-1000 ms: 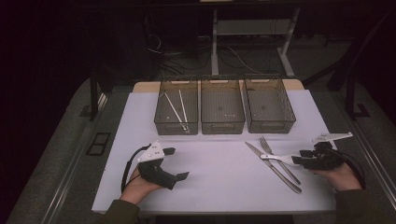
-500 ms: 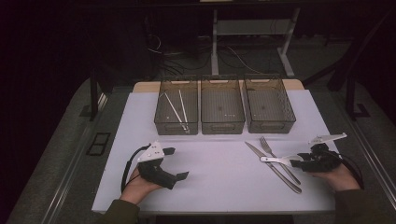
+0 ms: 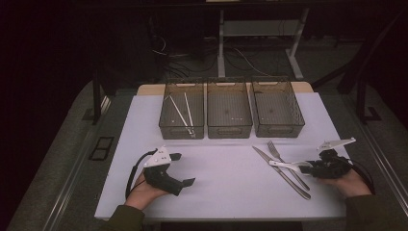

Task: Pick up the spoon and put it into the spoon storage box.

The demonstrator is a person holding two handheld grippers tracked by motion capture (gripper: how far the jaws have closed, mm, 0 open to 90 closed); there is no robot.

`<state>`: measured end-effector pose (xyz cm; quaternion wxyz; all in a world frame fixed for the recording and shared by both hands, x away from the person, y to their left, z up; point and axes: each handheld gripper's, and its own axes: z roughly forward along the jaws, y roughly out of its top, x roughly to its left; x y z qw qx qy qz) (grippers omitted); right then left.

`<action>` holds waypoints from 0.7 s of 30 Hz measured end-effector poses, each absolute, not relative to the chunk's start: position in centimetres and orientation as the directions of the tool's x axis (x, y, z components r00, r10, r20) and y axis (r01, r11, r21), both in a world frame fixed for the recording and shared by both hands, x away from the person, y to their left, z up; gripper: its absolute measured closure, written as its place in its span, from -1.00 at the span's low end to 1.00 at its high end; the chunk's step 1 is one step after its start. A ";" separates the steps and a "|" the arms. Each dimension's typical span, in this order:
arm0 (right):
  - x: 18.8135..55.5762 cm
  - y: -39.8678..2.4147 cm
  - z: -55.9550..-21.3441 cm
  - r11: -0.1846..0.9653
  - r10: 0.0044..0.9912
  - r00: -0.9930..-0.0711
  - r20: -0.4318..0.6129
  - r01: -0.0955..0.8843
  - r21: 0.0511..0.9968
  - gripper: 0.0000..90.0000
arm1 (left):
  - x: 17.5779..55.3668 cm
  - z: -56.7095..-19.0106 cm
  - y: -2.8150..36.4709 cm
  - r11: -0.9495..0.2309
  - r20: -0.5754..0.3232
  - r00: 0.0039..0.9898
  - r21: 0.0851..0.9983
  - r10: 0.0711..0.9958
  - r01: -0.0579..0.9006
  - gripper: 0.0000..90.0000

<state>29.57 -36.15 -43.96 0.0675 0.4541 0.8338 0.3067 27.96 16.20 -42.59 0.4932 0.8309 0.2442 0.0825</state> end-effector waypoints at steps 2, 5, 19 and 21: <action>29.6 -36.3 -44.0 0.397 0.795 -0.581 0.174 0.716 0.574 0.57 | 28.0 -42.7 16.2 -0.402 -0.101 0.867 0.855 0.487 0.326 -1.00; 29.6 -36.6 -44.0 0.391 0.792 -0.582 0.185 0.716 0.578 0.64 | 27.9 -42.7 16.2 -0.398 -0.104 0.867 0.858 0.487 0.326 -1.00; 29.5 -37.0 -43.7 0.391 0.775 -0.599 0.203 0.706 0.590 0.83 | 27.9 -42.6 16.3 -0.392 -0.102 0.866 0.862 0.489 0.323 -1.00; 29.5 -37.0 -43.6 0.393 0.774 -0.600 0.201 0.705 0.590 0.84 | 27.9 -42.6 16.3 -0.388 -0.104 0.865 0.863 0.490 0.324 -1.00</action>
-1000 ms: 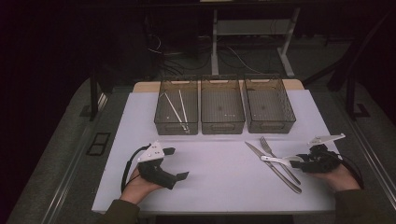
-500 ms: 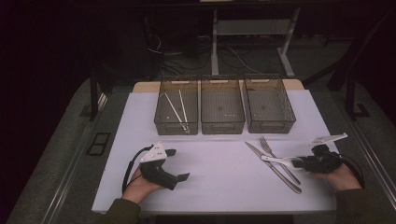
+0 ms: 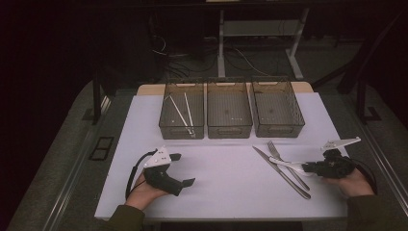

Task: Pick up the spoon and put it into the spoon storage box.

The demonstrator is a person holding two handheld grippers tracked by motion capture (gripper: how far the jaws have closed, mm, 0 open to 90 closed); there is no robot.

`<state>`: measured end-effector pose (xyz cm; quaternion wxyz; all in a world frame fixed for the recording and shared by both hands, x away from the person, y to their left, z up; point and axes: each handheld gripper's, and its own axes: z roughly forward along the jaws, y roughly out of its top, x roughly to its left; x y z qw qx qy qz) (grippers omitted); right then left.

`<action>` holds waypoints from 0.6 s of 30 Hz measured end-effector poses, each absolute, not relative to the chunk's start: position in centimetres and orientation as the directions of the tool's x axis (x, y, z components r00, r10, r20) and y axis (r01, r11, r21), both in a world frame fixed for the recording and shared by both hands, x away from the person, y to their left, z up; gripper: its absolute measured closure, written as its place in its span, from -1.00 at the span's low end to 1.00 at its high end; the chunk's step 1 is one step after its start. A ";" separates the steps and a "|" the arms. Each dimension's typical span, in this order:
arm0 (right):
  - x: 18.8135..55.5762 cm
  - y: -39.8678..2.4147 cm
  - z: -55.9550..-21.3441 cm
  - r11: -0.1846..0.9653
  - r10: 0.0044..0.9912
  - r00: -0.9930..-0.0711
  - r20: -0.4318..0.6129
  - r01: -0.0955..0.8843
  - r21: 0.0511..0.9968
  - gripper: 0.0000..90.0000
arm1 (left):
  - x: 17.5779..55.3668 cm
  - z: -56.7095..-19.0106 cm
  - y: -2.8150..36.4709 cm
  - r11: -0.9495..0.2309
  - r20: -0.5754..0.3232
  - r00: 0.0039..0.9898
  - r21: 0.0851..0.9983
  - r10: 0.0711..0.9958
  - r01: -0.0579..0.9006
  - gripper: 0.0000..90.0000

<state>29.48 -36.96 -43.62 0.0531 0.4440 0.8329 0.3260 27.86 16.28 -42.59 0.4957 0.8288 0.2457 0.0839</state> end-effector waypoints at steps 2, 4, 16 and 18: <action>29.5 -36.9 -43.6 0.395 0.777 -0.600 0.193 0.702 0.592 0.84 | 27.9 -42.6 16.3 -0.388 -0.104 0.865 0.863 0.491 0.324 -1.00; 29.5 -37.0 -43.5 0.393 0.783 -0.595 0.184 0.702 0.594 0.84 | 27.9 -42.6 16.3 -0.386 -0.105 0.865 0.864 0.491 0.324 -1.00; 29.2 -37.9 -42.2 0.322 0.801 -0.566 0.194 0.682 0.657 0.84 | 27.9 -42.5 16.4 -0.386 -0.105 0.865 0.864 0.490 0.323 -1.00; 29.1 -37.9 -42.0 0.310 0.802 -0.563 0.199 0.677 0.667 0.84 | 27.9 -42.5 16.4 -0.386 -0.105 0.865 0.864 0.491 0.323 -1.00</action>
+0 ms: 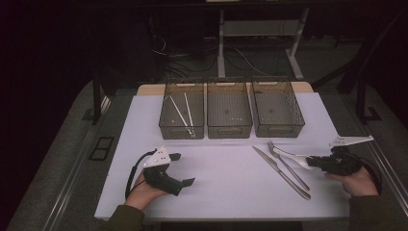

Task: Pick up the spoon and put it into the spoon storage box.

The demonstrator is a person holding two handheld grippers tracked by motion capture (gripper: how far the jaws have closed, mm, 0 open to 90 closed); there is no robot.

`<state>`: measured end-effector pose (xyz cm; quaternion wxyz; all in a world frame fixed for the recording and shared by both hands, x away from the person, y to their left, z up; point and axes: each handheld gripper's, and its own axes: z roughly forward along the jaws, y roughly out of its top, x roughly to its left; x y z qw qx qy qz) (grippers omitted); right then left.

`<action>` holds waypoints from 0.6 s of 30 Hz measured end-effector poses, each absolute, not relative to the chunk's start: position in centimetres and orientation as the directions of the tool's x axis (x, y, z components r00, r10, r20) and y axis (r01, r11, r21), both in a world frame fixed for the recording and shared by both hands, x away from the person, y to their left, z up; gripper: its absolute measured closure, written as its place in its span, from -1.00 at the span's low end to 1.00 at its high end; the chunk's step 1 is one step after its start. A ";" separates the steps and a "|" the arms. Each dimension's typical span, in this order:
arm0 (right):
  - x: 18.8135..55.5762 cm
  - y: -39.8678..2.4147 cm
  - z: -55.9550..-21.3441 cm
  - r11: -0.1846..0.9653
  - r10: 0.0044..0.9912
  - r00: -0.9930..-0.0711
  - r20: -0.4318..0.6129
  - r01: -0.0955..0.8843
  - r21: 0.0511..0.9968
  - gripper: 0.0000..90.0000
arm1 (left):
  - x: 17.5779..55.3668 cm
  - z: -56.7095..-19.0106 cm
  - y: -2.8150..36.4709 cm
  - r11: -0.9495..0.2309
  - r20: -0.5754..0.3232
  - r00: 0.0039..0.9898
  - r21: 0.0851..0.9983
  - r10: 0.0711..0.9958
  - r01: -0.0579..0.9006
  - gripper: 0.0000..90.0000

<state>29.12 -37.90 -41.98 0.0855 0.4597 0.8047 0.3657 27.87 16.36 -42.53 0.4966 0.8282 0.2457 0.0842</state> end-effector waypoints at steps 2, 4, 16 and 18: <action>29.0 -37.9 -41.7 0.300 0.803 -0.561 0.199 0.671 0.678 0.84 | 27.9 -42.5 16.4 -0.386 -0.104 0.866 0.864 0.490 0.322 -1.00; 29.0 -37.9 -41.5 0.297 0.802 -0.564 0.197 0.662 0.688 0.84 | 27.9 -42.5 16.4 -0.385 -0.106 0.865 0.864 0.491 0.324 -1.00; 28.9 -37.9 -40.1 0.243 0.803 -0.558 0.209 0.627 0.741 0.84 | 27.9 -42.6 16.3 -0.391 -0.103 0.866 0.862 0.489 0.324 -1.00; 28.9 -37.9 -39.9 0.233 0.805 -0.554 0.212 0.625 0.745 0.84 | 27.9 -42.6 16.3 -0.391 -0.104 0.866 0.862 0.489 0.324 -1.00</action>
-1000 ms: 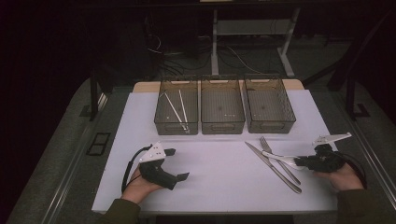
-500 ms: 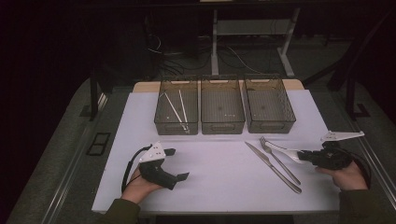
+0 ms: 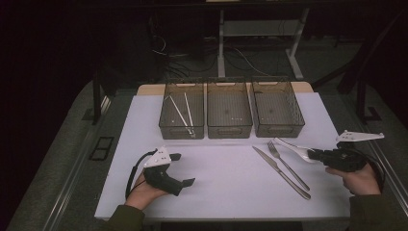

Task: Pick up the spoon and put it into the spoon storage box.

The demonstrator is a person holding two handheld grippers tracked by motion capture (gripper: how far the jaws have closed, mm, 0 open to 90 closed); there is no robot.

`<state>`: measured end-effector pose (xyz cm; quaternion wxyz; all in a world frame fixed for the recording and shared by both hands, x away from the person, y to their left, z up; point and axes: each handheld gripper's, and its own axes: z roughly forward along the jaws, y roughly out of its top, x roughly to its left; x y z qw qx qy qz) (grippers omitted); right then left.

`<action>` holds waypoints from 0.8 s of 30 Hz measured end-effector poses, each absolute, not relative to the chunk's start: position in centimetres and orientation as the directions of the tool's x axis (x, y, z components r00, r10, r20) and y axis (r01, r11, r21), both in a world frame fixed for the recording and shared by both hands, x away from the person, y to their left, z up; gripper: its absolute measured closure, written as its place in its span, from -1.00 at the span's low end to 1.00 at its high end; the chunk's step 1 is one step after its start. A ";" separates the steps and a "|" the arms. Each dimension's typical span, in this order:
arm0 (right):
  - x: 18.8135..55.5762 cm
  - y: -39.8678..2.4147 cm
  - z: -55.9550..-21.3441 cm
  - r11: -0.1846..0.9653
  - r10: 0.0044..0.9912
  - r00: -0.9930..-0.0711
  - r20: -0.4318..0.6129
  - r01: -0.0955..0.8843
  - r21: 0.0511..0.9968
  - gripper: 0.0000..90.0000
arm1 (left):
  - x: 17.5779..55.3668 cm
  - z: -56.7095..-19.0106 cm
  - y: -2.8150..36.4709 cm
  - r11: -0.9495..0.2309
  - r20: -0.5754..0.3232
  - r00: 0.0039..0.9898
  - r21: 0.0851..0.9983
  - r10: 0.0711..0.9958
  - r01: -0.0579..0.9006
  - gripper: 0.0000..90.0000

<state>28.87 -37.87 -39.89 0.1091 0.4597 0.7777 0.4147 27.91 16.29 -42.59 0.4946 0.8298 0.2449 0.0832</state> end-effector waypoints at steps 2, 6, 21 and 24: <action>28.9 -37.9 -39.6 0.225 0.804 -0.554 0.215 0.619 0.752 0.84 | 27.9 -42.6 16.3 -0.391 -0.104 0.866 0.861 0.489 0.324 -1.00; 29.1 -37.8 -39.1 0.201 0.805 -0.551 0.223 0.605 0.770 0.84 | 27.9 -42.6 16.3 -0.390 -0.105 0.866 0.861 0.490 0.325 -1.00; 30.1 -36.5 -37.7 0.190 0.800 -0.561 0.215 0.576 0.795 0.84 | 27.9 -42.6 16.3 -0.391 -0.105 0.866 0.861 0.490 0.326 -1.00; 30.5 -36.0 -37.5 0.193 0.800 -0.563 0.206 0.568 0.800 0.84 | 28.0 -42.6 16.3 -0.391 -0.105 0.866 0.861 0.489 0.325 -1.00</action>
